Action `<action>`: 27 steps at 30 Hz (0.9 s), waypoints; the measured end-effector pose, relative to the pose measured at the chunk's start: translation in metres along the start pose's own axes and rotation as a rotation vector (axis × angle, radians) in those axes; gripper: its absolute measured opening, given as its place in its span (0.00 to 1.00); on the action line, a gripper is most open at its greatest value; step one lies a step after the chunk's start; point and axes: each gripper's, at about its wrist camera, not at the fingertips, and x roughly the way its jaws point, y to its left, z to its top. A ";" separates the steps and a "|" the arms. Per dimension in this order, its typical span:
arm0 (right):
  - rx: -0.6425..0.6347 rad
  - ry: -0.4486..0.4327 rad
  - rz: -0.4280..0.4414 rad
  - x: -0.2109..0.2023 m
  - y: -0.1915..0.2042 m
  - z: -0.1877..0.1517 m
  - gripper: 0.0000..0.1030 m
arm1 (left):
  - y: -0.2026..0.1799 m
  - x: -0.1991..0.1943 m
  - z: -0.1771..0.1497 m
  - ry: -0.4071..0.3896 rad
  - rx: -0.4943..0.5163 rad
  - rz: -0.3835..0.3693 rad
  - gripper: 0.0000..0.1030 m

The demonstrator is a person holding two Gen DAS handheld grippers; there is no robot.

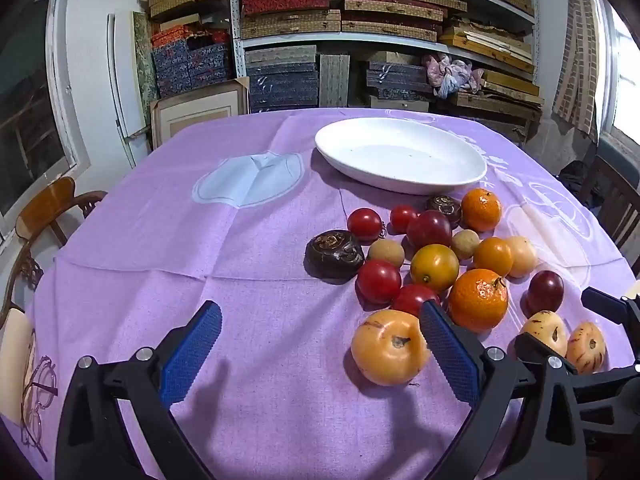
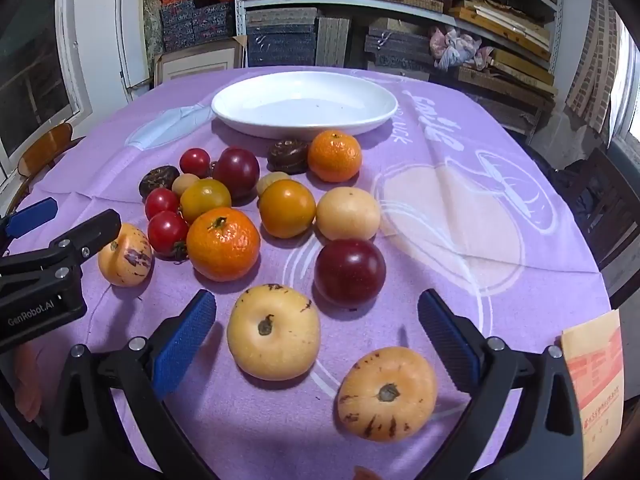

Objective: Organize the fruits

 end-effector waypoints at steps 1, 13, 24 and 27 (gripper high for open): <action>0.001 0.007 0.002 0.001 0.000 0.000 0.96 | -0.001 -0.001 0.000 -0.008 -0.003 0.005 0.97; -0.024 -0.017 -0.015 -0.007 0.005 -0.002 0.96 | 0.004 -0.001 0.001 -0.002 -0.026 0.006 0.97; -0.023 -0.032 -0.021 -0.010 0.005 -0.002 0.96 | 0.000 0.001 0.000 0.035 0.013 -0.025 0.97; -0.020 -0.045 -0.030 -0.012 0.003 -0.002 0.96 | -0.001 0.000 -0.001 0.040 0.013 -0.030 0.97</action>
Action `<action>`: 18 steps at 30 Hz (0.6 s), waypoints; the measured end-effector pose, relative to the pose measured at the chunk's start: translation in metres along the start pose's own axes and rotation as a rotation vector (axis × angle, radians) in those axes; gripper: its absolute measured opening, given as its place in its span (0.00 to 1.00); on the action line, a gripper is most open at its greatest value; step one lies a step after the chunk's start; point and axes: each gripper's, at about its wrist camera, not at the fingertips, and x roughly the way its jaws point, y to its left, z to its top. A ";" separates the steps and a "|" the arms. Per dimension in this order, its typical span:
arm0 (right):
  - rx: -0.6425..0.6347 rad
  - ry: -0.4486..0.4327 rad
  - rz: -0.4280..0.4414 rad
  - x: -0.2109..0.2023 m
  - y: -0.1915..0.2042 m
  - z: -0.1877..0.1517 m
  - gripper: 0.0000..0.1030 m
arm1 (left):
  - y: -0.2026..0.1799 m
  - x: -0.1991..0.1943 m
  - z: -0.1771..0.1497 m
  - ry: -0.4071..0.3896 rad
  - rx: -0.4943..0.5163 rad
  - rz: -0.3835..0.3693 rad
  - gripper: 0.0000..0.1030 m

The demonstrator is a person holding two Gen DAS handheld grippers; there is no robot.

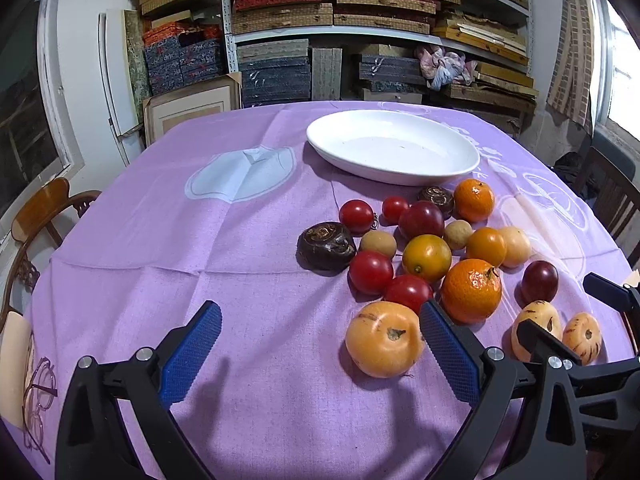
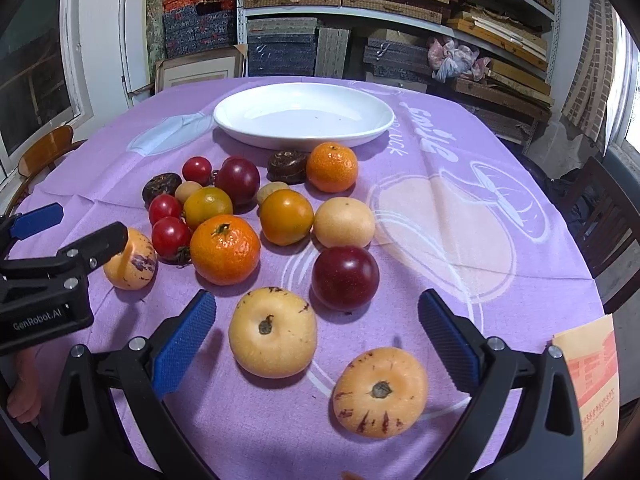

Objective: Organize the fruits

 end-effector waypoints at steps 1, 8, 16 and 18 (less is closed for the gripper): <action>0.001 -0.001 -0.001 0.000 0.000 0.000 0.96 | 0.000 0.000 0.000 0.000 -0.001 0.002 0.97; -0.004 -0.016 -0.010 -0.004 0.000 -0.001 0.96 | 0.002 0.002 0.000 0.021 -0.015 -0.010 0.97; 0.007 -0.002 -0.003 -0.003 -0.001 -0.002 0.96 | 0.015 0.004 0.000 0.037 -0.096 0.017 0.97; 0.009 0.004 -0.001 -0.002 0.000 -0.002 0.96 | 0.018 0.005 0.000 0.044 -0.111 0.022 0.97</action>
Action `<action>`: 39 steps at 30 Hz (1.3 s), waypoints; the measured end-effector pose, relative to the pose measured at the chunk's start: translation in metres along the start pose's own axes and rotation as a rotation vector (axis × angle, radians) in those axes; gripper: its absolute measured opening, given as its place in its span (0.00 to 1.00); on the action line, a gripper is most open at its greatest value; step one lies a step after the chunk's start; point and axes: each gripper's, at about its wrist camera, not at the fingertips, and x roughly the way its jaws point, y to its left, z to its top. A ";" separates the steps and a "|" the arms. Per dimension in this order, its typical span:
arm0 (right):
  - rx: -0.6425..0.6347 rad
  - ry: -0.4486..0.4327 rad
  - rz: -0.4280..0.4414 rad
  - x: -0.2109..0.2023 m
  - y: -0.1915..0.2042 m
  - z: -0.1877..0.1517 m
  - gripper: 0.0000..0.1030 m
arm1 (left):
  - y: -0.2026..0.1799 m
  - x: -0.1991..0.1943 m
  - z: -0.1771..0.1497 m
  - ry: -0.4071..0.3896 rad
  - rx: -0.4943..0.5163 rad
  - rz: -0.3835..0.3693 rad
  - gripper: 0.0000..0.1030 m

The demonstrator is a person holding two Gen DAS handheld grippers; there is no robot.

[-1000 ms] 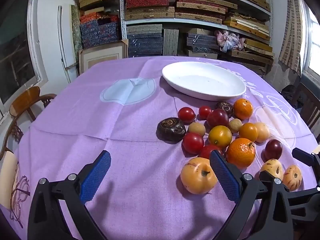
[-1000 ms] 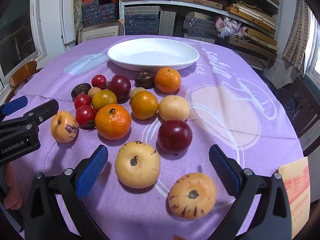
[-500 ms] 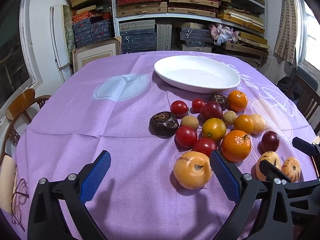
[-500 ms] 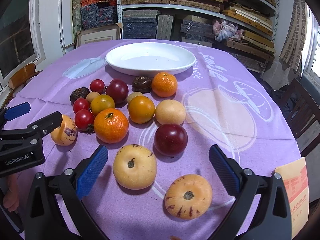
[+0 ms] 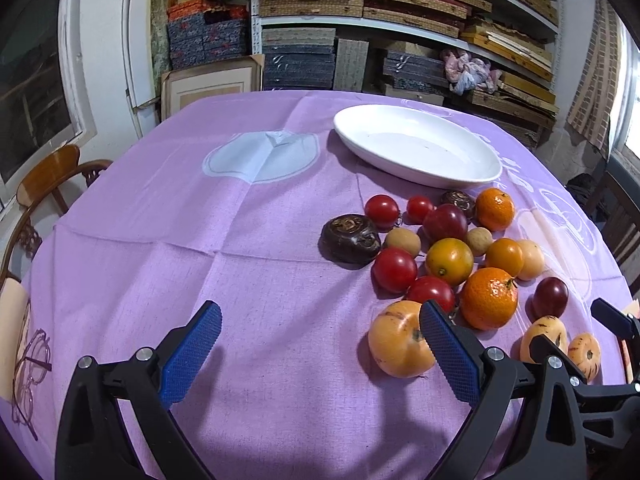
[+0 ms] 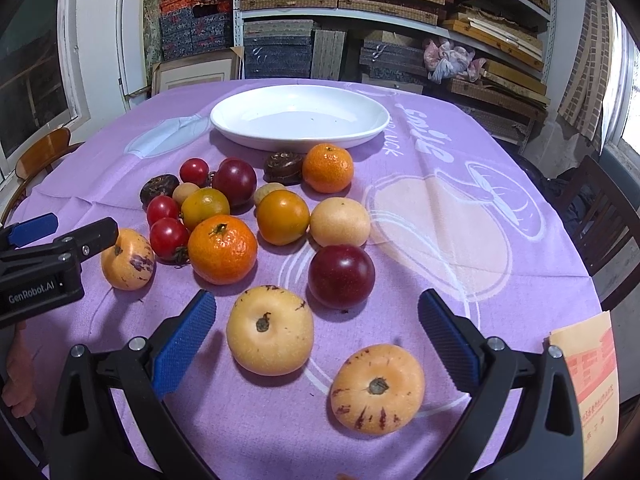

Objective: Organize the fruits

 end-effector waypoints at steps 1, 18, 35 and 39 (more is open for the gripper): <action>0.000 0.003 0.001 0.001 0.000 0.000 0.96 | 0.000 0.000 0.000 -0.002 -0.001 0.005 0.97; 0.017 0.009 0.010 0.003 -0.003 0.002 0.96 | 0.001 -0.006 -0.001 -0.017 -0.004 0.008 0.97; 0.014 0.012 0.012 0.003 -0.002 0.001 0.96 | 0.002 -0.005 0.000 -0.015 -0.005 0.008 0.97; 0.018 0.015 0.016 0.002 -0.002 0.001 0.96 | 0.002 -0.005 0.000 -0.015 -0.006 0.008 0.97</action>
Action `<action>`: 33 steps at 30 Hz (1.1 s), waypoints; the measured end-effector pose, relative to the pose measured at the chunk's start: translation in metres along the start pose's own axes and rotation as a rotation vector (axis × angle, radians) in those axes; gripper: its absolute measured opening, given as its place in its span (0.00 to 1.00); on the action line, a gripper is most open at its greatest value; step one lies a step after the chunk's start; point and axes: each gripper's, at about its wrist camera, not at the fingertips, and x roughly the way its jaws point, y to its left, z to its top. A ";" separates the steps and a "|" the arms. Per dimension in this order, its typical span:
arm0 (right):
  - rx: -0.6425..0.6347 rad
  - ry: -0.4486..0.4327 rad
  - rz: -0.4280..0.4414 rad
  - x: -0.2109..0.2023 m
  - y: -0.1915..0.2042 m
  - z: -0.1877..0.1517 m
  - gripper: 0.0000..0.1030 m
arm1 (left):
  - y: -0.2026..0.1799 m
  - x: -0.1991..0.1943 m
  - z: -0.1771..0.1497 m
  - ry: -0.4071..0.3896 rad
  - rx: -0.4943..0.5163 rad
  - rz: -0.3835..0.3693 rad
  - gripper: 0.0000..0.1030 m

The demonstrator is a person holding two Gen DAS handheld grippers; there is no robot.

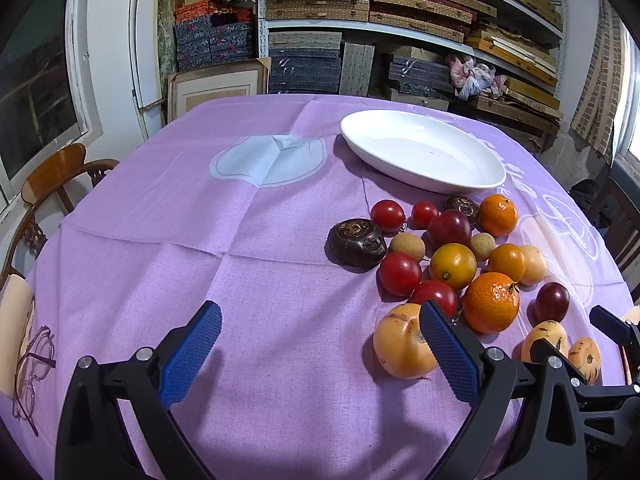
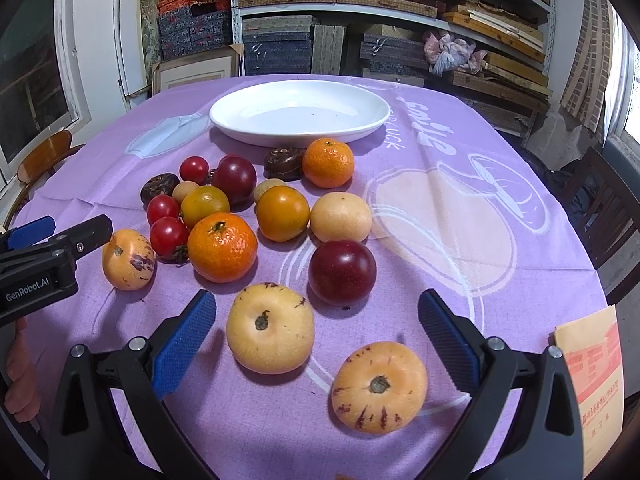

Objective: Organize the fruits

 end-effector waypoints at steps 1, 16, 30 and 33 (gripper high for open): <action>0.000 0.000 0.000 0.000 0.000 0.000 0.96 | 0.000 0.000 0.000 0.000 0.000 0.001 0.97; 0.016 -0.013 0.005 -0.006 -0.006 0.000 0.96 | 0.001 0.000 0.000 -0.001 0.000 0.000 0.97; -0.033 -0.011 0.034 -0.015 -0.007 -0.011 0.96 | -0.004 0.002 -0.001 0.022 0.016 -0.046 0.97; -0.015 -0.004 0.053 -0.013 -0.011 -0.013 0.96 | -0.009 0.003 -0.003 0.028 0.037 -0.066 0.97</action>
